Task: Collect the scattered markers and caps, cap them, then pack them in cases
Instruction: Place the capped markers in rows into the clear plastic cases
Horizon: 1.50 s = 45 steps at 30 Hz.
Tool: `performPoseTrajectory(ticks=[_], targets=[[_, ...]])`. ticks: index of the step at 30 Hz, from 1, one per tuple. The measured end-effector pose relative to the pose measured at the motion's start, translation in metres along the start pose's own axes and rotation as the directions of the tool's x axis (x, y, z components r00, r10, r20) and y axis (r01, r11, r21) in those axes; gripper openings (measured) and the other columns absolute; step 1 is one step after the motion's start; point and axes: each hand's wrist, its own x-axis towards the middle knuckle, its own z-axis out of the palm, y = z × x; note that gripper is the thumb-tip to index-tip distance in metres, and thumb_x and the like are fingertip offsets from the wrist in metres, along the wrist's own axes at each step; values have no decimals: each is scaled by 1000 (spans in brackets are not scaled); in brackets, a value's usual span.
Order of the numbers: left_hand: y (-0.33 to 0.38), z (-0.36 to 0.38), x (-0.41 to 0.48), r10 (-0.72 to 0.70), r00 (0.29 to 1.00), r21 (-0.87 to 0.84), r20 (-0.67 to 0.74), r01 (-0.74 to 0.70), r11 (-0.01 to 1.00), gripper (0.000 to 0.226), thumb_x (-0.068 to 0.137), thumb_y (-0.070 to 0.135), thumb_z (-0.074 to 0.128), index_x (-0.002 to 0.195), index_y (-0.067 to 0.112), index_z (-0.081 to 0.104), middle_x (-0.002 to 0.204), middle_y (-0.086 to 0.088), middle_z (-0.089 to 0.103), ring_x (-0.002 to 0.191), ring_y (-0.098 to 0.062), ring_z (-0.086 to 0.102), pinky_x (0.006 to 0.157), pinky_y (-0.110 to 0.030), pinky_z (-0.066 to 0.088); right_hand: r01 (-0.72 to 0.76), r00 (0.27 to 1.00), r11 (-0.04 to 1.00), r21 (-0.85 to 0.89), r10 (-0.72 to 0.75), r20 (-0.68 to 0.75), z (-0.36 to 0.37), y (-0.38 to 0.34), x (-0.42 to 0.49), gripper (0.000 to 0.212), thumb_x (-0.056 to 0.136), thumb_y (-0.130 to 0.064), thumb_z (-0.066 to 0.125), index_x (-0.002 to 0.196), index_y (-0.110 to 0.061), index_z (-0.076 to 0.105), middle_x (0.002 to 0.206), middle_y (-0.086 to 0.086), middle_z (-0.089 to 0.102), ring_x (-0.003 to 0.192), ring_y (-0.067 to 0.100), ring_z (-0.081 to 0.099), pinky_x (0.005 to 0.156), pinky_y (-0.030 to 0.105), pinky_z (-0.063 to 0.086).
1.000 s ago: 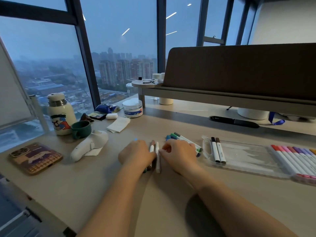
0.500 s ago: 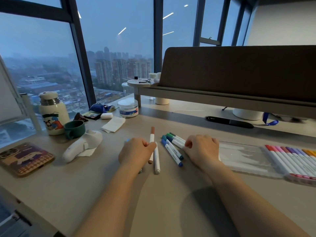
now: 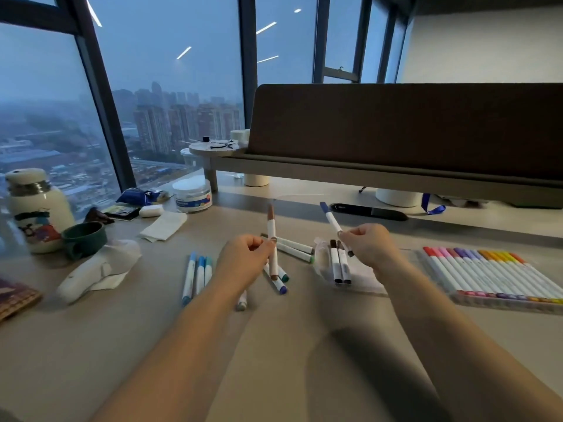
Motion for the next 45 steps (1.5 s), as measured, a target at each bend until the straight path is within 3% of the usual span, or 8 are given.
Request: performPoseTrajectory(ticks=[8, 14, 20, 25, 28, 33, 39, 45], targets=[[47, 89, 14, -32, 964, 10, 264, 31, 999, 21, 91, 29, 61, 78, 13, 62, 79, -7, 65, 74, -18, 58, 83, -37, 53, -150, 989, 989, 12, 149, 18, -53, 38, 2, 18, 92, -25, 61, 95, -8, 65, 75, 4, 63, 64, 12, 49, 59, 25, 43], [51, 127, 27, -56, 974, 292, 220, -11, 956, 25, 89, 34, 60, 87, 11, 69, 75, -5, 65, 69, -17, 62, 66, -31, 50, -196, 972, 979, -60, 202, 117, -58, 42, 4, 13, 90, -24, 65, 93, -12, 65, 78, 1, 63, 65, 9, 52, 53, 18, 40], [50, 136, 23, 17, 991, 522, 134, -85, 848, 20, 90, 34, 57, 91, 16, 64, 78, -1, 61, 67, -14, 54, 61, -28, 39, -96, 986, 988, -121, 112, 127, -49, 48, 7, 13, 89, -26, 65, 98, -17, 62, 83, -1, 61, 74, 7, 55, 59, 18, 41], [46, 130, 24, 89, 971, 430, 221, -180, 885, 14, 90, 33, 60, 99, 23, 57, 96, 0, 61, 84, -16, 57, 72, -29, 47, -80, 989, 994, -76, 89, 115, -44, 50, 7, 18, 89, -25, 65, 105, -18, 62, 84, -2, 62, 75, 7, 58, 58, 18, 43], [46, 119, 29, 136, 922, 377, 362, -278, 883, 29, 86, 36, 65, 110, 22, 60, 108, -1, 62, 95, -17, 57, 81, -30, 48, -77, 991, 996, -42, 81, 108, -44, 48, 6, 21, 90, -23, 65, 110, -17, 60, 87, -1, 61, 73, 8, 56, 57, 17, 42], [37, 110, 33, 126, 872, 696, 473, -457, 554, 49, 91, 56, 43, 138, 43, 37, 152, 2, 28, 135, -28, 28, 110, -47, 26, -89, 991, 996, -27, 92, 102, -42, 48, 6, 26, 90, -22, 65, 114, -15, 62, 82, -2, 60, 68, 7, 55, 52, 17, 40], [23, 117, 35, 82, 826, 663, 558, -503, 554, 54, 98, 52, 27, 149, 37, 17, 159, 8, 11, 146, -24, 8, 116, -54, 14, -88, 989, 995, -49, 93, 118, -40, 47, 6, 32, 92, -19, 61, 124, -22, 61, 96, 0, 61, 71, 5, 55, 48, 14, 38], [22, 119, 33, 92, 827, 654, 555, -502, 567, 52, 100, 46, 24, 150, 35, 14, 159, 8, 9, 147, -24, 3, 117, -53, 11, -19, 995, 993, -116, 30, 96, -37, 48, 4, 26, 92, -19, 57, 116, -22, 67, 89, -1, 61, 64, 5, 52, 55, 18, 43]])
